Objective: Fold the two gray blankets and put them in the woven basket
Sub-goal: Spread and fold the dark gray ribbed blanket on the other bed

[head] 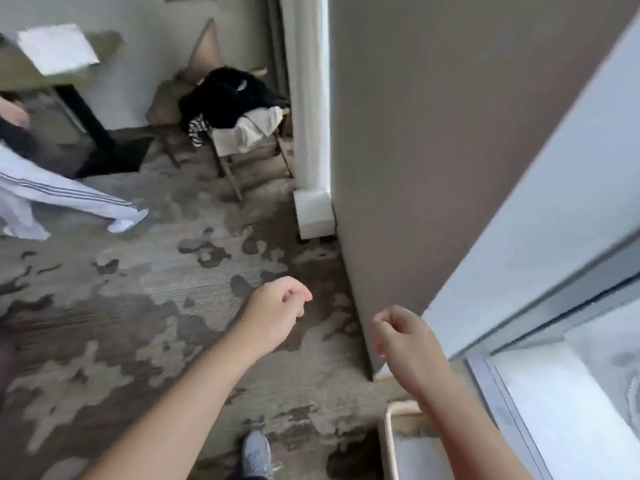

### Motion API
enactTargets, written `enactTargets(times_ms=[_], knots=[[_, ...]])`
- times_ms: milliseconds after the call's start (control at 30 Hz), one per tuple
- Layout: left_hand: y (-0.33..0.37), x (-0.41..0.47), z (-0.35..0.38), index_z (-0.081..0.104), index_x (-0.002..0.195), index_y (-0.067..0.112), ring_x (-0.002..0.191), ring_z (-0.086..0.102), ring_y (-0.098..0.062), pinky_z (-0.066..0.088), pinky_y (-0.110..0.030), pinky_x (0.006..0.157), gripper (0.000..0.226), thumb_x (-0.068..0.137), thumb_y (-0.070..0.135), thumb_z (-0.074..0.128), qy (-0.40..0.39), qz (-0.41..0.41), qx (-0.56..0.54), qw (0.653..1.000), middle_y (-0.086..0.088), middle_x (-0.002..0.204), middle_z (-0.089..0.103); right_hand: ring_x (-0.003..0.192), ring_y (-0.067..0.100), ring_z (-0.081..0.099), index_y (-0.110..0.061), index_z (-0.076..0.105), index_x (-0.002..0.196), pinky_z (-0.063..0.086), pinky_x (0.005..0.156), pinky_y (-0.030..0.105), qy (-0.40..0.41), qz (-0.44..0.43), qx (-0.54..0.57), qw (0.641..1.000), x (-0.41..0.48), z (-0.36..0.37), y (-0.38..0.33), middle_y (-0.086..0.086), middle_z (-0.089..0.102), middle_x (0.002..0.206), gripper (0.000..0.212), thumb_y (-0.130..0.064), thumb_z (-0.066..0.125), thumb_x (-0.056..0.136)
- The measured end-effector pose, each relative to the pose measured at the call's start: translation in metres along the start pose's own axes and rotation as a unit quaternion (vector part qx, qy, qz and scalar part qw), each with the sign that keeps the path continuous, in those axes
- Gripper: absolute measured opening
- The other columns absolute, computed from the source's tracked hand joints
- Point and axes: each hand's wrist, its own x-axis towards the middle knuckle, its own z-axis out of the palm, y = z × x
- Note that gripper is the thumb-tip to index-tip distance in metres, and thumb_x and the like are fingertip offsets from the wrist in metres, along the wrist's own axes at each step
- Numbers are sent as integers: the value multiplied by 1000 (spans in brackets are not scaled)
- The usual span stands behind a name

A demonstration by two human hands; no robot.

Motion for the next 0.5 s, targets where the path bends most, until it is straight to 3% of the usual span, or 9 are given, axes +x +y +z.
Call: enactTargets(times_ms=[200,333,500], knots=[[-150,-1,-151,62,75,29,59,56,-14,42,-27,60,26,95,18,49,141,-124,-56,981,6,66,61,66,16,51,-22,56,69,41,67,29,-128,-91,-52,986,59,171,-115,-7,56,62,20,-18,53,88],[-253,-9,-232,62,68,23,45,49,-8,39,-27,56,29,92,9,54,215,-211,-123,945,5,50,58,63,15,51,-26,55,61,45,71,36,-185,-143,-53,971,90,286,-195,-8,54,55,25,-20,54,85],[-327,15,-311,62,70,17,51,48,-17,37,-29,58,25,93,10,53,269,-270,-208,901,1,58,57,61,17,49,-14,53,64,43,66,35,-223,-150,-92,959,126,383,-236,-6,52,55,20,-19,54,84]])
